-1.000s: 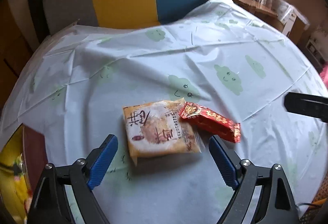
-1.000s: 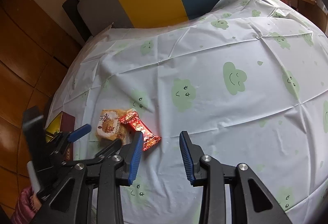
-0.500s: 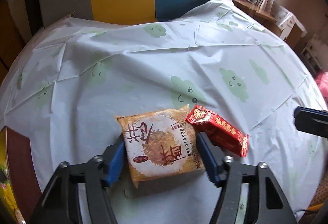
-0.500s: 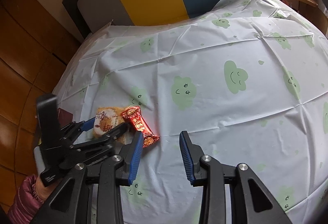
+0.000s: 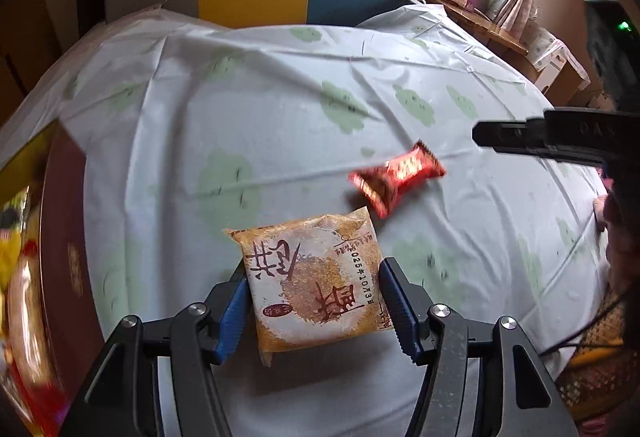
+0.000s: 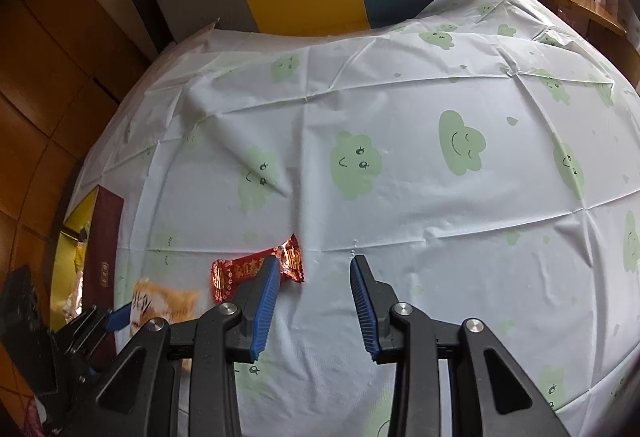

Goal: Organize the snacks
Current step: 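Grasp the small red candy with the right gripper while the left holds the cake packet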

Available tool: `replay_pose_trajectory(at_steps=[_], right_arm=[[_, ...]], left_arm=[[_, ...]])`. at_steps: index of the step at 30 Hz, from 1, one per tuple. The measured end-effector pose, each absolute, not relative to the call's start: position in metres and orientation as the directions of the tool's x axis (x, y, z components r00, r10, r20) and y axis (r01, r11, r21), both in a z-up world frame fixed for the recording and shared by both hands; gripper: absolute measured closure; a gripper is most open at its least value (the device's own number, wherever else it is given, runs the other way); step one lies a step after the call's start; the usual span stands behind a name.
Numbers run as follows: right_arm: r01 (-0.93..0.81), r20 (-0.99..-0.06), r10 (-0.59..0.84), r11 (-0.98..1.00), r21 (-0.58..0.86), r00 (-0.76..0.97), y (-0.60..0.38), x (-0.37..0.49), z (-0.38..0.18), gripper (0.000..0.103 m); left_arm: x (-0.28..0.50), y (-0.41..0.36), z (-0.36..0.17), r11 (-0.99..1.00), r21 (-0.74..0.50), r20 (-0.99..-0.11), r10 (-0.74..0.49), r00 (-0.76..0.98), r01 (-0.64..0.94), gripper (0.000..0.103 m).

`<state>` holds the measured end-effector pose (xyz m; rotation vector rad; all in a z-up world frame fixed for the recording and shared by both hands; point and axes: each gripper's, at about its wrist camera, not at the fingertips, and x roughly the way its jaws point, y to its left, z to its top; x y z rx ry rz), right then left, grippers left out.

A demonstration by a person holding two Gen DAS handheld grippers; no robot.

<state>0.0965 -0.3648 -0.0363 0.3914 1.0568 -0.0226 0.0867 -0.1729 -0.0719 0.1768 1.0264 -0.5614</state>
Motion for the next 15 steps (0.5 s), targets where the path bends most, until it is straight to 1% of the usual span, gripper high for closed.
replay_pose_trajectory(at_steps=[3, 5, 7, 11, 13, 15], right_arm=[[0.200, -0.855, 0.159, 0.936, 0.290, 0.494, -0.363, 0.096, -0.037, 0.066], [0.200, -0.858, 0.154, 0.938, 0.283, 0.491, -0.362, 0.096, -0.038, 0.066], [0.199, -0.860, 0.152, 0.939, 0.279, 0.487, -0.361, 0.096, -0.039, 0.066], [0.194, -0.863, 0.149, 0.943, 0.272, 0.483, -0.360, 0.097, -0.040, 0.066], [0.191, -0.864, 0.148, 0.944, 0.269, 0.482, -0.360, 0.097, -0.040, 0.066], [0.191, -0.863, 0.148, 0.944, 0.269, 0.483, -0.360, 0.097, -0.040, 0.066]], left_arm=[[0.082, -0.167, -0.072, 0.847, -0.134, -0.841, -0.372, 0.393, 0.515, 0.037], [0.081, -0.164, -0.069, 0.846, -0.152, -0.833, -0.388, 0.394, 0.512, 0.023], [0.078, -0.165, -0.064, 0.839, -0.144, -0.823, -0.396, 0.407, 0.525, 0.020], [0.073, -0.179, -0.064, 0.822, -0.071, -0.823, -0.368, 0.433, 0.564, 0.018], [0.077, -0.185, -0.071, 0.828, -0.028, -0.829, -0.332, 0.450, 0.560, 0.018], [0.082, -0.185, -0.079, 0.835, -0.018, -0.840, -0.312, 0.445, 0.550, 0.020]])
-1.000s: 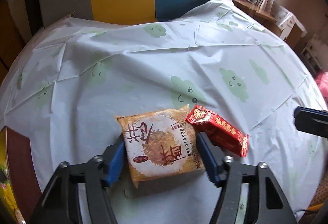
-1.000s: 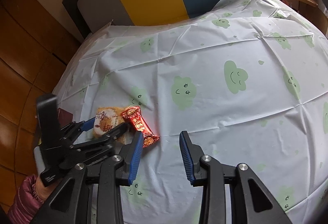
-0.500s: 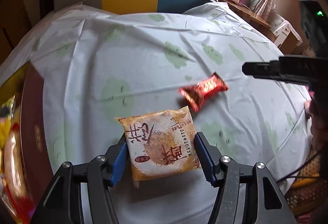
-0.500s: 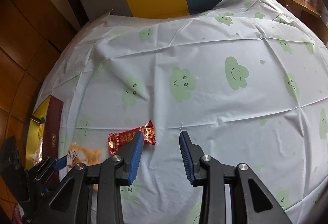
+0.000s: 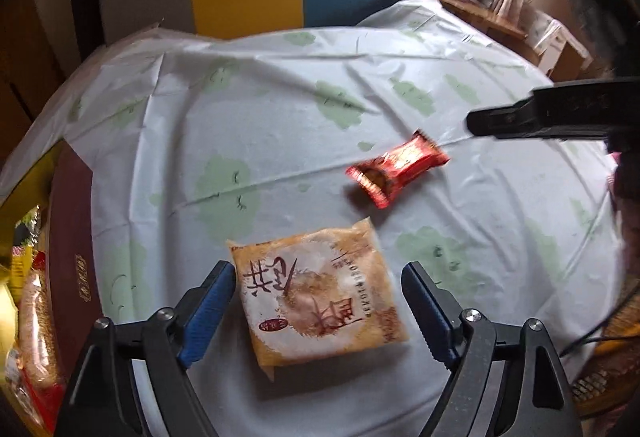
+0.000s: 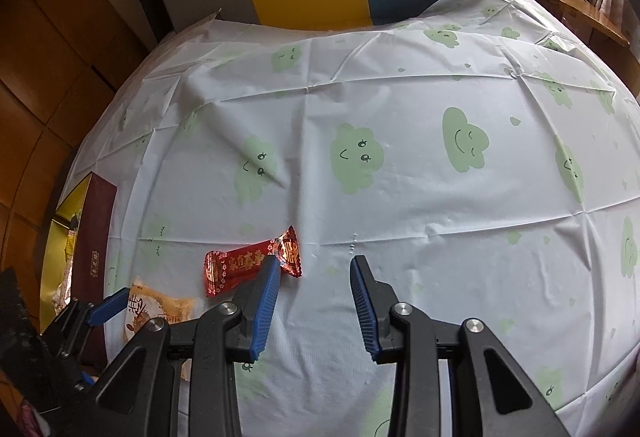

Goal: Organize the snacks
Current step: 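Grasp the small red candy with the right gripper while the left holds the cake packet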

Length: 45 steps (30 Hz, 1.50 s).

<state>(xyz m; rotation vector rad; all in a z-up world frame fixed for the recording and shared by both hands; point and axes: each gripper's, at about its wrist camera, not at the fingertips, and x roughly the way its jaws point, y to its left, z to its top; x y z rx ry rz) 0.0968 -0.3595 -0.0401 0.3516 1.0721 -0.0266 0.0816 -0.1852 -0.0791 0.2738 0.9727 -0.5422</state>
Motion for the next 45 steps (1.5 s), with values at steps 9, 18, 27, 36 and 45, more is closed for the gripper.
replay_pose_trajectory(at_steps=[9, 18, 27, 36, 45], right_arm=[[0.109, -0.866, 0.138, 0.970, 0.215, 0.481, -0.341, 0.096, -0.040, 0.066], [-0.262, -0.907, 0.078, 0.964, -0.036, 0.414, -0.271, 0.104, -0.033, 0.066], [-0.605, -0.947, -0.105, 0.746, -0.277, 0.303, -0.236, 0.131, -0.066, 0.063], [-0.647, -0.964, -0.056, 0.732, -0.216, 0.258, -0.232, 0.160, -0.076, 0.067], [-0.478, -0.948, 0.022, 0.867, -0.141, 0.318, -0.255, 0.136, -0.061, 0.074]], left_arm=[[0.069, -0.163, -0.080, 0.832, -0.113, -0.813, -0.392, 0.430, 0.543, 0.041], [0.062, -0.149, -0.085, 0.813, -0.150, -0.786, -0.443, 0.430, 0.563, 0.039], [0.060, -0.146, -0.086, 0.808, -0.170, -0.775, -0.463, 0.431, 0.564, 0.039], [0.059, -0.144, -0.086, 0.810, -0.173, -0.774, -0.463, 0.432, 0.560, 0.037], [0.056, -0.144, -0.086, 0.815, -0.168, -0.765, -0.463, 0.447, 0.555, 0.039]])
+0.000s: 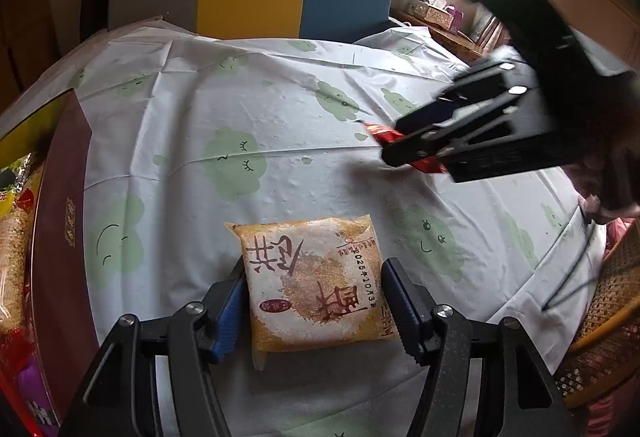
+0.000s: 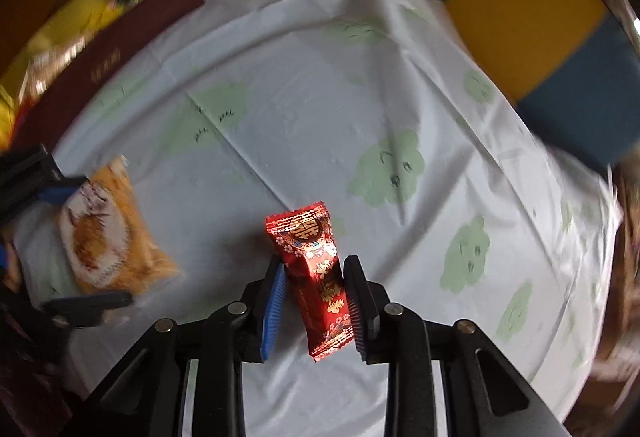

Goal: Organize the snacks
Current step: 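Grasp the small red candy with the right gripper while the left holds the cake packet, then carry the cake packet into the tin and open the left gripper while the right holds the candy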

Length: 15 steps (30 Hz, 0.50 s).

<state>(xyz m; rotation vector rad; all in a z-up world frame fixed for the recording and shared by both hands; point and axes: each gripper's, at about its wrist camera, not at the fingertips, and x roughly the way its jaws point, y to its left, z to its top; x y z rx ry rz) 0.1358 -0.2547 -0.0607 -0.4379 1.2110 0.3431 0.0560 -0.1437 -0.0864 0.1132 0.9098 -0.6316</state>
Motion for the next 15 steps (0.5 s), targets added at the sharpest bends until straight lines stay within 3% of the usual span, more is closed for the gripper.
replay_pose_trajectory(at_steps=[6, 15], right_arm=[[-0.294, -0.936, 0.120, 0.956, 0.019, 0.331, -0.271, 0.093, -0.052, 0.074], [-0.247, -0.929, 0.107, 0.969, 0.018, 0.353, -0.276, 0.084, -0.074, 0.074]], left_arm=[[0.054, -0.141, -0.083, 0.828, -0.169, -0.763, -0.453, 0.461, 0.534, 0.041], [0.033, -0.132, -0.061, 0.832, -0.162, -0.751, -0.453, 0.480, 0.531, 0.042]])
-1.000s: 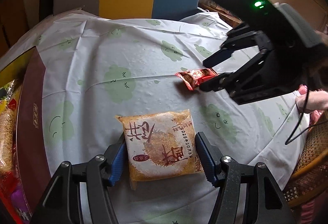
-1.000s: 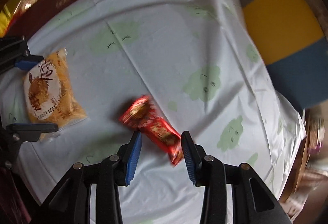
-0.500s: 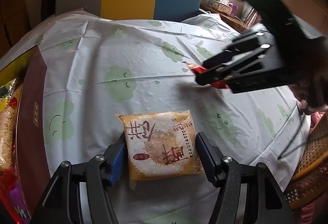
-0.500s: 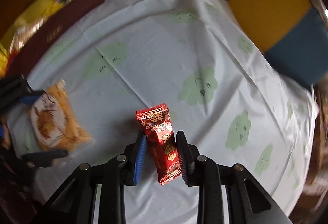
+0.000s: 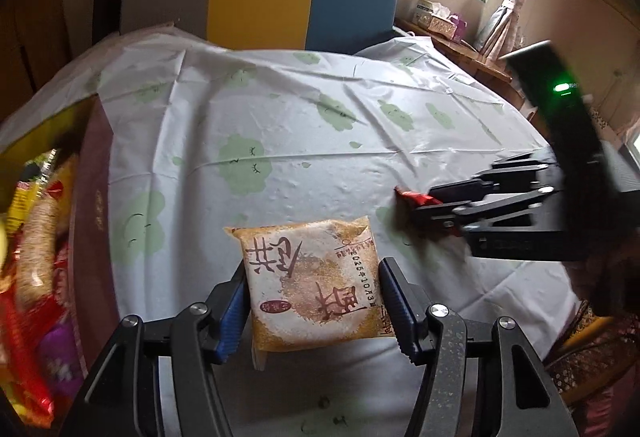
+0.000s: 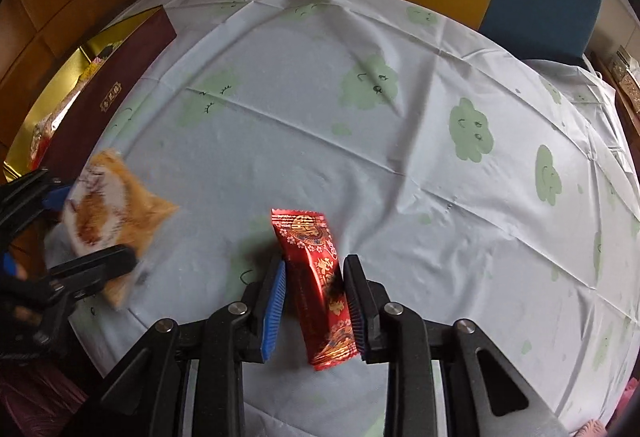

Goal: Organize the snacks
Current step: 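Carry the cake packet into the tin and open the left gripper while the right holds the candy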

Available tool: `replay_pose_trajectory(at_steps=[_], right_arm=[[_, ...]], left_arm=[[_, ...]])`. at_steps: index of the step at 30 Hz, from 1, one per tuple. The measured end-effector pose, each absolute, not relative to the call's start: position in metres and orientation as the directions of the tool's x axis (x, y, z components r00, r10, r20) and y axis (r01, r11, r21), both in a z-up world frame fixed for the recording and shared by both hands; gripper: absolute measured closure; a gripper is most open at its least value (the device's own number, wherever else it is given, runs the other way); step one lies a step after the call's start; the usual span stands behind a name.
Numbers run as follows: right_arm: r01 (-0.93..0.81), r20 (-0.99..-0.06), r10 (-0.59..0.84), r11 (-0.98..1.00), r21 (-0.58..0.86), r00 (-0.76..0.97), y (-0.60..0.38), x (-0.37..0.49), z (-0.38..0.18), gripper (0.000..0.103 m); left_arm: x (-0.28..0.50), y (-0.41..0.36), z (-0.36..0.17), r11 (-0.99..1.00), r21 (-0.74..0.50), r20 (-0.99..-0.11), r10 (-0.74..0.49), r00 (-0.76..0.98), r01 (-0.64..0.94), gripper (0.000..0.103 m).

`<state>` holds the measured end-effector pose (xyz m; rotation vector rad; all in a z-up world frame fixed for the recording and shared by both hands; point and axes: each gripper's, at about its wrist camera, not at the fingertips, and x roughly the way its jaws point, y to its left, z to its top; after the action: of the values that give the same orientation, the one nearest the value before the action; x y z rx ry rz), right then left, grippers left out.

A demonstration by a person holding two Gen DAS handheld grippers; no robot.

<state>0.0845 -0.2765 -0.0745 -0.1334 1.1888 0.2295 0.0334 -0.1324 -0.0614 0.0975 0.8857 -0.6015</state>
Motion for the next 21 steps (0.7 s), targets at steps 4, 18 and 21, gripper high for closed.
replay_pose_trajectory(at_steps=[4, 18, 21], right_arm=[[-0.265, -0.932, 0.088, 0.964, -0.009, 0.351, -0.267, 0.087, -0.081, 0.074], [-0.292, -0.923, 0.059, 0.955, -0.059, 0.379, -0.263, 0.085, -0.083, 0.075], [-0.297, -0.922, 0.051, 0.952, -0.071, 0.385, -0.262, 0.084, -0.084, 0.075]], left_arm=[[0.024, -0.129, -0.049, 0.837, -0.148, -0.738, -0.449, 0.504, 0.528, 0.042], [0.011, -0.084, -0.013, 0.883, -0.163, -0.686, -0.422, 0.593, 0.440, 0.042], [0.017, -0.054, -0.003, 0.908, -0.182, -0.669, -0.396, 0.629, 0.378, 0.042]])
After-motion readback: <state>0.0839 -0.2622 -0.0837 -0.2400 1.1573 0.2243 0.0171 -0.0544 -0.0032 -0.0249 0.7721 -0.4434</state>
